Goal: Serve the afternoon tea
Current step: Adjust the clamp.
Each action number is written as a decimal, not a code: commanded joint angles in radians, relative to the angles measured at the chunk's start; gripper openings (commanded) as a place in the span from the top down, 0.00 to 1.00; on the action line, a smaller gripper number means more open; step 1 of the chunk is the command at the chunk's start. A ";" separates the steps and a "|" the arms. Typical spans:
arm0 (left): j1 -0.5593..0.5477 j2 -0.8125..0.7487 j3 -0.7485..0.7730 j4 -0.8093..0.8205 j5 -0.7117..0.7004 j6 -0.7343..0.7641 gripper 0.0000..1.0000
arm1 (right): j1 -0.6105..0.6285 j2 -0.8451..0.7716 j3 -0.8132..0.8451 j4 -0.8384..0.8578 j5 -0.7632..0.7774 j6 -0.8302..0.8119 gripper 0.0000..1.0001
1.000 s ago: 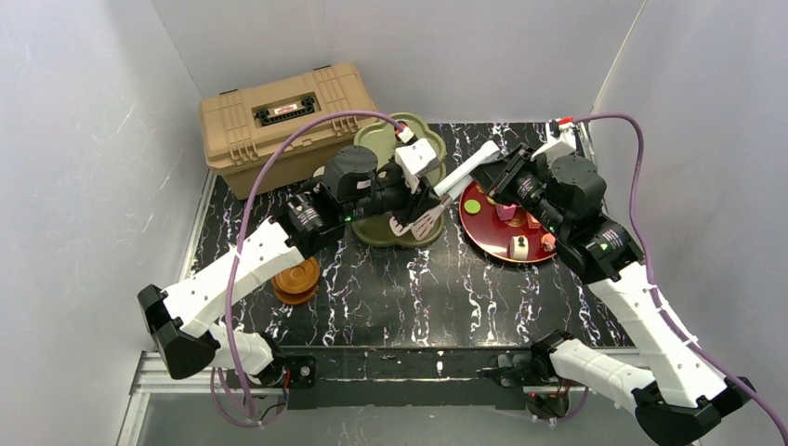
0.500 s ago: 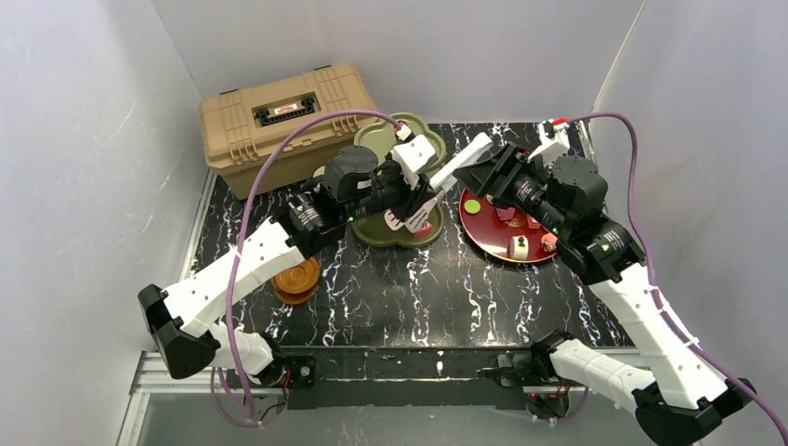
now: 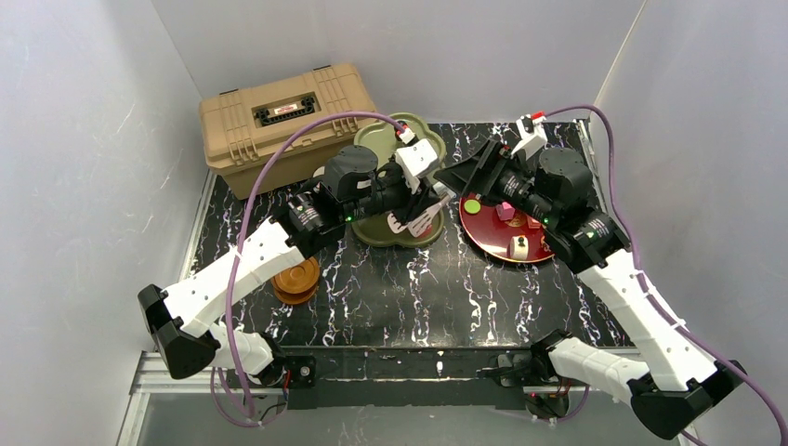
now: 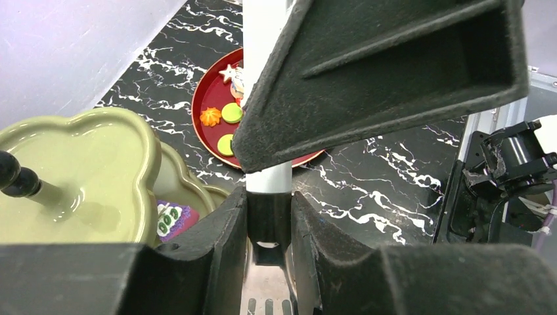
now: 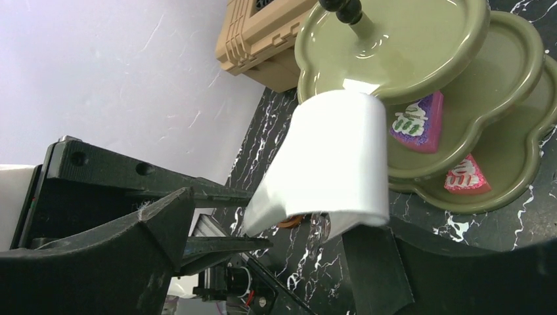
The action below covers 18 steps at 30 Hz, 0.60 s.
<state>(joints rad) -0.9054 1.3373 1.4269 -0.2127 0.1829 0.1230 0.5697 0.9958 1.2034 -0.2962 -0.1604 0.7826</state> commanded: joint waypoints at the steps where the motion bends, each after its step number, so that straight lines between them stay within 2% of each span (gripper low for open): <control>1: -0.003 -0.046 0.002 0.048 0.025 0.029 1.00 | 0.001 0.002 0.061 0.030 -0.016 -0.007 0.15; 4: -0.003 -0.050 -0.006 0.061 0.023 0.041 1.00 | 0.001 0.033 0.073 0.025 -0.031 0.007 0.24; 8: -0.003 -0.064 -0.024 0.093 -0.002 0.082 1.00 | 0.001 0.048 0.056 0.030 -0.044 0.033 0.42; 12: -0.003 -0.064 -0.029 0.091 -0.014 0.098 0.99 | 0.001 0.038 0.043 0.037 -0.028 0.038 0.56; 14: -0.003 -0.060 -0.025 0.074 0.008 0.085 0.88 | 0.001 0.037 0.050 0.034 -0.014 0.031 0.61; 16: -0.003 -0.055 -0.010 0.037 0.035 0.061 0.62 | 0.001 0.036 0.068 0.006 0.014 0.004 0.62; 18: -0.003 -0.045 0.021 -0.004 0.043 0.027 0.47 | 0.001 0.034 0.091 -0.024 0.051 -0.035 0.64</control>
<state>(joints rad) -0.9051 1.3117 1.3960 -0.1795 0.1825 0.1909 0.5690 1.0462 1.2308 -0.2989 -0.1635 0.8082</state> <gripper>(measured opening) 0.421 0.425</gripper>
